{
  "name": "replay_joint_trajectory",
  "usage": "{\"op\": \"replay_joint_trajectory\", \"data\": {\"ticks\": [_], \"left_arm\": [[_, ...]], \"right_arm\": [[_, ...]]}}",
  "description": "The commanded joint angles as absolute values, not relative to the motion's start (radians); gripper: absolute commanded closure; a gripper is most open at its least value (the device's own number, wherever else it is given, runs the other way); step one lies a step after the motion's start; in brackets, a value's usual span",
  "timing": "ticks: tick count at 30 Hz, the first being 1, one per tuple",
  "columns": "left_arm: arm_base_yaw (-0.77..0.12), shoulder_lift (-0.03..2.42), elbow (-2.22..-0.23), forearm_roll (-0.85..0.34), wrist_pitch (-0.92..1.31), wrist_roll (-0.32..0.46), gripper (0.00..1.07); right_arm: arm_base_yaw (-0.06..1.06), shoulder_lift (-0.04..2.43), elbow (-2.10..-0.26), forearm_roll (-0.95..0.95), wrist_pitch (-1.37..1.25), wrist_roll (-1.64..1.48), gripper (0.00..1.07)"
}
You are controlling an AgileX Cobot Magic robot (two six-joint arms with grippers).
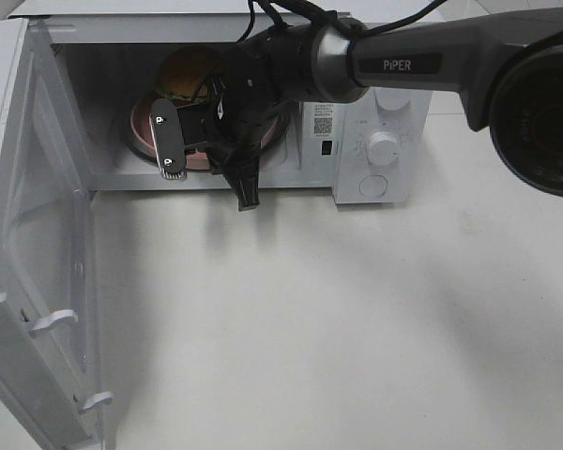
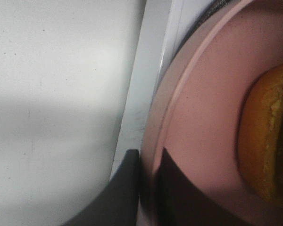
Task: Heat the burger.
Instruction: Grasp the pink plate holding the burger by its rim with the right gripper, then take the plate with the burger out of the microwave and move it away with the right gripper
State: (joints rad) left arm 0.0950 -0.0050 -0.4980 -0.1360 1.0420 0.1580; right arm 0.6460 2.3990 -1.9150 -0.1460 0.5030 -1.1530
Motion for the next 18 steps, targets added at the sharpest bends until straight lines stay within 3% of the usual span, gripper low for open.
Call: {"op": "replay_joint_trajectory", "data": {"ticks": [1, 12, 18], "left_arm": [[0.097, -0.026, -0.495, -0.143, 1.037, 0.157, 0.06], [0.097, -0.026, -0.495, -0.143, 1.037, 0.157, 0.06], [0.097, -0.026, -0.495, -0.144, 1.037, 0.157, 0.06]], "right_arm": [[0.648, 2.389, -1.913, -0.14, 0.542, -1.154, 1.07], [0.66, 2.346, -1.903, -0.041, 0.638, -1.325, 1.07], [0.66, 2.269, -1.772, -0.041, 0.593, -1.383, 1.07]]}}
